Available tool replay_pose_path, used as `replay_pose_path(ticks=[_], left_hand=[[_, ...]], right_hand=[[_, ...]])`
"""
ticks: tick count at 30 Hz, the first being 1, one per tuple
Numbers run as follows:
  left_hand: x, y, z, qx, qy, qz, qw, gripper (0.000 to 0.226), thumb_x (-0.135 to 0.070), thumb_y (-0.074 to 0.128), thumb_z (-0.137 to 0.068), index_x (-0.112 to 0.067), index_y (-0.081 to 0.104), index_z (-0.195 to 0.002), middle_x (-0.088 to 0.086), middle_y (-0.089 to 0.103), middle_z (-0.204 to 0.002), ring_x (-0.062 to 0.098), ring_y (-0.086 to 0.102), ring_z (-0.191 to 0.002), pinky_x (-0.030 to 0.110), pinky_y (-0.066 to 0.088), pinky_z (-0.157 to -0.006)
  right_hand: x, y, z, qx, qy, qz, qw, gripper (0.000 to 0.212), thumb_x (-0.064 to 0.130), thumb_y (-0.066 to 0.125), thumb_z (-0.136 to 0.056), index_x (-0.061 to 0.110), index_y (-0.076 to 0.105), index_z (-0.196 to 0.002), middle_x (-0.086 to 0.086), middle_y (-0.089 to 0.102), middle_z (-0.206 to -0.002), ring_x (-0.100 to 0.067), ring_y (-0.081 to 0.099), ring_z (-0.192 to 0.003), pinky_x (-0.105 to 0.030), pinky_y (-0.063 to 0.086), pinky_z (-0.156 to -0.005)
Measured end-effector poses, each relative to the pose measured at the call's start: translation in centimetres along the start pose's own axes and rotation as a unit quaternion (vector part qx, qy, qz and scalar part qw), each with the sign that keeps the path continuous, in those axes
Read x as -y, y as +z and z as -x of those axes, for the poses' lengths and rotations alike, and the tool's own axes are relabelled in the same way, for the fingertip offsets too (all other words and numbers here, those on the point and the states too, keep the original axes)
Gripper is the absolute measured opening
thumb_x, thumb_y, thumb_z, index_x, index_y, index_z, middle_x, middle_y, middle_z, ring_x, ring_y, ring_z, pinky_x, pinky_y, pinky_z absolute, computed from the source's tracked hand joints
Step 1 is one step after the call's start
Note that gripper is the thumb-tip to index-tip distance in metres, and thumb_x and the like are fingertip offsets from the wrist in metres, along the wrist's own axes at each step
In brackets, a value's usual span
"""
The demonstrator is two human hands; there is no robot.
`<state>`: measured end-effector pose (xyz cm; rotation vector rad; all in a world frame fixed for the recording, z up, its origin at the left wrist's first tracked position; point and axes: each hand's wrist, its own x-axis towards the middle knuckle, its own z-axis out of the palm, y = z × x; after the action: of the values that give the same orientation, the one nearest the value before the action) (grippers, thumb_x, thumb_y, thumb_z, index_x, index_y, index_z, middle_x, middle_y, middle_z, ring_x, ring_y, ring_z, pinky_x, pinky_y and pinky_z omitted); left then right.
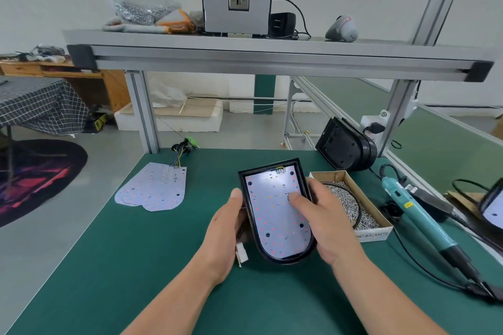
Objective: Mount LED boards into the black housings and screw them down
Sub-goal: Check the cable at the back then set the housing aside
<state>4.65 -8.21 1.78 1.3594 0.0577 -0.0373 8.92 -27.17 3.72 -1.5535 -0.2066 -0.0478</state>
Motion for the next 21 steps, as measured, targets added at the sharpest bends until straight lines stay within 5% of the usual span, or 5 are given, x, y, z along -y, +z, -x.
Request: replay_pose_path(ticks=[4, 11, 16, 21], left_hand=[[-0.1, -0.1, -0.6, -0.032, -0.007, 0.071, 0.997, 0.081, -0.074, 0.038, -0.089, -0.008, 0.066, -0.128, 0.020, 0.078, -0.112, 0.025, 0.070, -0.087, 0.037, 0.054, -0.075], [0.6, -0.7, -1.2, -0.042, -0.006, 0.055, 0.998, 0.072, -0.066, 0.036, -0.100, -0.006, 0.063, -0.130, 0.018, 0.078, -0.111, 0.030, 0.074, -0.097, 0.048, 0.061, -0.093], [0.9, -0.8, -1.6, -0.037, 0.007, 0.043, 0.998, 0.080, -0.070, 0.048, -0.087, -0.003, 0.065, -0.126, 0.021, 0.078, -0.111, 0.030, 0.074, -0.093, 0.048, 0.060, -0.091], [1.6, -1.2, -1.8, -0.029, 0.022, 0.024, 0.999, 0.077, -0.070, 0.048, -0.092, -0.003, 0.066, -0.127, 0.024, 0.076, -0.114, 0.031, 0.074, -0.096, 0.049, 0.058, -0.092]], right_hand=[[0.9, -1.2, -0.3, -0.021, -0.021, 0.017, 0.999, 0.024, 0.025, 0.067, -0.090, 0.034, 0.075, -0.110, 0.004, 0.079, -0.113, -0.019, 0.076, -0.102, -0.040, 0.056, -0.086], [4.6, -6.3, -1.4, -0.122, -0.051, -0.014, 0.991, 0.021, 0.026, 0.071, -0.084, 0.021, 0.077, -0.104, -0.015, 0.077, -0.108, -0.026, 0.068, -0.091, -0.053, 0.054, -0.094], [7.1, -12.5, -1.7, -0.210, -0.078, -0.008, 0.975, 0.016, 0.005, 0.069, -0.095, 0.018, 0.078, -0.099, -0.005, 0.080, -0.100, -0.024, 0.069, -0.086, -0.044, 0.055, -0.084], [8.5, -20.5, -1.5, -0.312, -0.093, 0.036, 0.945, 0.013, 0.005, 0.066, -0.099, 0.015, 0.074, -0.102, -0.008, 0.074, -0.099, -0.023, 0.064, -0.088, -0.041, 0.049, -0.084]])
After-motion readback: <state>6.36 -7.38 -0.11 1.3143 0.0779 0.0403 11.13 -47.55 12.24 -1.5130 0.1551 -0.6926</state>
